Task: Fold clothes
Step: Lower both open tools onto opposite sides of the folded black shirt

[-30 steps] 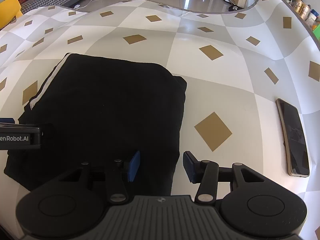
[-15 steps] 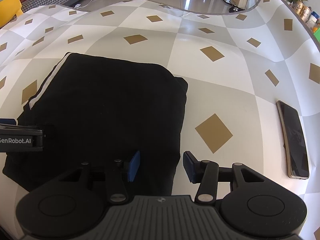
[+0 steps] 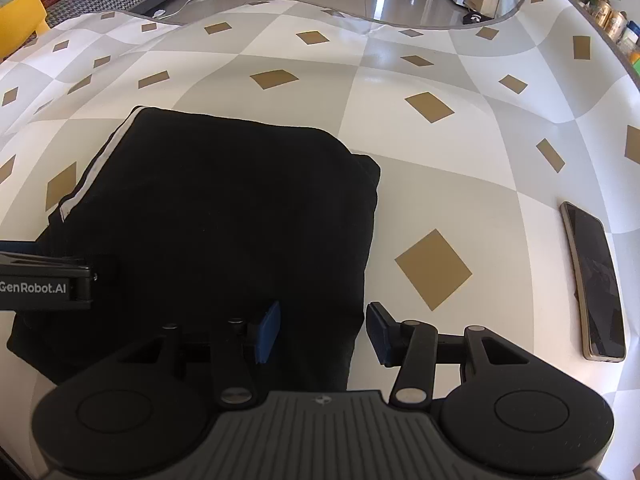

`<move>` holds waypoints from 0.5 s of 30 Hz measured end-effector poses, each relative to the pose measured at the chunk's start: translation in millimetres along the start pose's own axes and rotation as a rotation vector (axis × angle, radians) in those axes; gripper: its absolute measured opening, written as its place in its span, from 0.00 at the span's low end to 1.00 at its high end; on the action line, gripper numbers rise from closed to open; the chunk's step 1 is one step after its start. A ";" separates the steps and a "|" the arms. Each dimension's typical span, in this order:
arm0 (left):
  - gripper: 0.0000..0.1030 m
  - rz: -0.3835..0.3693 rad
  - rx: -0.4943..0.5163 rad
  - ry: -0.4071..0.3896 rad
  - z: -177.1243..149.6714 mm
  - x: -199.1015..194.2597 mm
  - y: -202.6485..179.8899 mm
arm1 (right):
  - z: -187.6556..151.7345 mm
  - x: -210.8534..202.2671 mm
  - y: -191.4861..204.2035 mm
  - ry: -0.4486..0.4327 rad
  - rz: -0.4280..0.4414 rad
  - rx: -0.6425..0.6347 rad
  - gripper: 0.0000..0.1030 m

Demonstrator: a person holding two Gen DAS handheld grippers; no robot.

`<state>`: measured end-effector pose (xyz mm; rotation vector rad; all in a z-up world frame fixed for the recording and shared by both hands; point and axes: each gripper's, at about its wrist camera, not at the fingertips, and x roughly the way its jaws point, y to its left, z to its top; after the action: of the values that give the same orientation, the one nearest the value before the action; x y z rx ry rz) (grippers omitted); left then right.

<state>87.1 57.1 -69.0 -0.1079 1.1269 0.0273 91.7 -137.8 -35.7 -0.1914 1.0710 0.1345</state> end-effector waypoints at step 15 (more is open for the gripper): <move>1.00 -0.012 0.020 -0.004 -1.1 -0.3 -2.4 | -2.0 0.1 4.8 -0.020 -0.008 -0.033 0.45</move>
<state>86.2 54.6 -69.0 -0.0966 1.1221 0.0057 89.1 -133.6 -37.2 -0.2235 1.0484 0.1469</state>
